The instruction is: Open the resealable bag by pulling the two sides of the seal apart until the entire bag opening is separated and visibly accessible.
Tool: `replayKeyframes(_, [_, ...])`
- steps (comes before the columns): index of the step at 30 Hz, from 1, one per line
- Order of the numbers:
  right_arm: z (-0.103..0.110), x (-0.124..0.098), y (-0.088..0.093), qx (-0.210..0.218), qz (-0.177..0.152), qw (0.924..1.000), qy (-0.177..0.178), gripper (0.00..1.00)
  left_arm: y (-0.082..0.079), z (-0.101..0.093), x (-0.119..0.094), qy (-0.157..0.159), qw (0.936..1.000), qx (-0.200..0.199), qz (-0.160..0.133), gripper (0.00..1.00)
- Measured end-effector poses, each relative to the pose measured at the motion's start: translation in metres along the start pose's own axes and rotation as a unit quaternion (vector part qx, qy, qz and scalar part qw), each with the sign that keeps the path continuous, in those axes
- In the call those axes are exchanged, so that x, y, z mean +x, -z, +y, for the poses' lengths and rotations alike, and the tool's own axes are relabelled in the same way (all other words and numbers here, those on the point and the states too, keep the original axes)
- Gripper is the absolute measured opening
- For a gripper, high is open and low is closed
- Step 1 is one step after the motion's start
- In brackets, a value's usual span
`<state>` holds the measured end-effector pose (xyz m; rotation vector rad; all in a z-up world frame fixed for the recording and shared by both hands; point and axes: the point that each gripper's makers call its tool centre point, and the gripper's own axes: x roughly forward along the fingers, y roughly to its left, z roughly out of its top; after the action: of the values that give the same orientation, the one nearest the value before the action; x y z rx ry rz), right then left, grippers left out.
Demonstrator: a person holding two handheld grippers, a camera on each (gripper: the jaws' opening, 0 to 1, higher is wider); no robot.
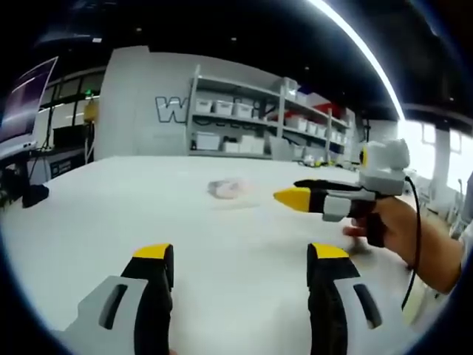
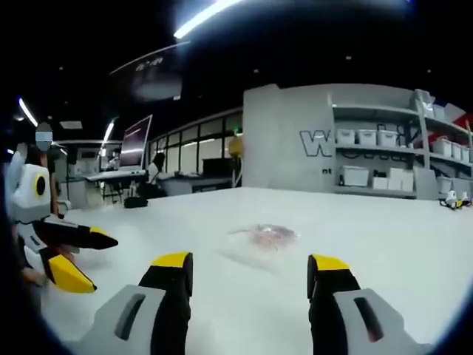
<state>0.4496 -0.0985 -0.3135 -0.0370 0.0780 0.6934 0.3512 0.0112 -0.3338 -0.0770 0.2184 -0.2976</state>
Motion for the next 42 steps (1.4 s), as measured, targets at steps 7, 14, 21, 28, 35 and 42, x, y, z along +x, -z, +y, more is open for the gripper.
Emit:
replayKeyframes(7, [0.002, -0.007, -0.002, 0.002, -0.007, 1.0, 0.005, 0.63, -0.002, 0.0, -0.002, -0.002, 1.0, -0.004, -0.008, 0.74])
replayKeyframes(14, [0.002, -0.014, -0.003, 0.007, -0.014, 0.9998, 0.01, 0.63, -0.001, -0.002, -0.002, 0.0, 1.0, -0.003, -0.007, 0.74])
replayKeyframes(21, [0.006, -0.017, -0.002, 0.008, -0.016, 0.9998, 0.009, 0.62, -0.001, -0.002, -0.005, -0.001, 0.9999, -0.004, -0.01, 0.74])
replayKeyframes(28, [0.004, -0.023, -0.003, 0.009, -0.022, 0.9996, 0.012, 0.61, -0.002, -0.004, -0.006, -0.002, 0.9999, -0.002, -0.013, 0.73])
replayKeyframes(35, [0.006, -0.033, -0.002, 0.0, -0.022, 0.9995, 0.02, 0.63, -0.02, -0.007, -0.002, -0.006, 0.9985, 0.021, -0.05, 0.67])
replayKeyframes(42, [-0.006, -0.041, -0.006, -0.017, -0.034, 0.9983, 0.044, 0.79, -0.016, 0.006, 0.005, -0.038, 0.9969, 0.024, -0.064, 0.77])
